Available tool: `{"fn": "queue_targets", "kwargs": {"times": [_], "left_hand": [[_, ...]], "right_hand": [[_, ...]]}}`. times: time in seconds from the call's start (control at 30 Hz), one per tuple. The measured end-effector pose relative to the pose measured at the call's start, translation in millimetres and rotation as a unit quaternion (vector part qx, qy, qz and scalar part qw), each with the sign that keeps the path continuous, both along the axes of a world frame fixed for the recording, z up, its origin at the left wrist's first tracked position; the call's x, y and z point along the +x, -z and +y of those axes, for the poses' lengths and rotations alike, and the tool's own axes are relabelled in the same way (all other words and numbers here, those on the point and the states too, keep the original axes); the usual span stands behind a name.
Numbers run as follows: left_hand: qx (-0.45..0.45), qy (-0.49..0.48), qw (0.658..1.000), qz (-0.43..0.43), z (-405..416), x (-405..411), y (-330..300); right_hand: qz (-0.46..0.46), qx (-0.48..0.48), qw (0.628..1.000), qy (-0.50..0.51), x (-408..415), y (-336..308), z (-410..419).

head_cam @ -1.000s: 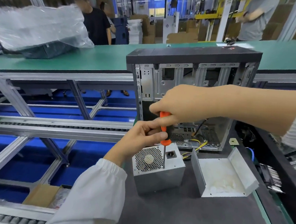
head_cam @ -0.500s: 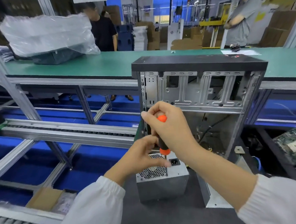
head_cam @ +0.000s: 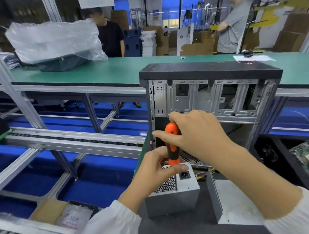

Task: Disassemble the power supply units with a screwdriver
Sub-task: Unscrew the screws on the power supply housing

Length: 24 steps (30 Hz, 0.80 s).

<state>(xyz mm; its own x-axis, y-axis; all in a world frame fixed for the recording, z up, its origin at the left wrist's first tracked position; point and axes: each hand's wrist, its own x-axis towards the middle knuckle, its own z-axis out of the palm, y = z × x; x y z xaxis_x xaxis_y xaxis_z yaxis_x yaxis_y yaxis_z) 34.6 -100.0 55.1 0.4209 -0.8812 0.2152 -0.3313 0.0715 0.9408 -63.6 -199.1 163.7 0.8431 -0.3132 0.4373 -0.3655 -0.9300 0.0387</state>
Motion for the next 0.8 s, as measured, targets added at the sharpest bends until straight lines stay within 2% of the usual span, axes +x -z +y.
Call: {"fn": "queue_targets", "kwargs": {"times": [0.1,0.2,0.27,0.37,0.47,0.53,0.6,0.7,0.8], "left_hand": [[-0.018,0.065,0.996,0.050,1.3,0.2,-4.3],[-0.034,0.082,0.994,0.056,1.1,3.2,-7.8],[-0.030,0.080,0.996,0.039,-1.9,2.5,-9.4],[-0.030,0.049,0.998,0.015,-5.4,4.0,-8.4],[-0.042,0.047,0.998,0.000,-7.3,2.2,-5.3],[-0.036,0.040,0.998,0.012,-7.1,1.5,-5.4],[-0.015,0.054,0.998,0.042,-4.1,6.6,-7.6],[0.015,0.136,0.987,0.078,2.4,17.4,-12.9],[0.011,0.149,0.987,0.061,-0.2,22.0,-16.6]], "right_hand": [[0.040,0.113,0.990,-0.078,-12.7,-7.1,-9.8],[0.168,0.223,0.947,-0.156,-26.1,-26.3,-29.0],[0.225,0.230,0.930,-0.178,-31.5,-36.5,-37.2],[0.162,0.206,0.952,-0.156,-29.1,-36.0,-32.9],[0.101,0.072,0.990,-0.071,-18.1,-24.0,-15.0],[0.094,-0.017,0.992,-0.082,-12.5,-14.6,-8.7],[0.112,0.010,0.983,-0.147,-14.3,-15.6,-10.0],[0.196,0.135,0.943,-0.233,-20.5,-31.0,-20.0],[0.248,0.208,0.907,-0.270,-20.9,-46.6,-29.5]]}}
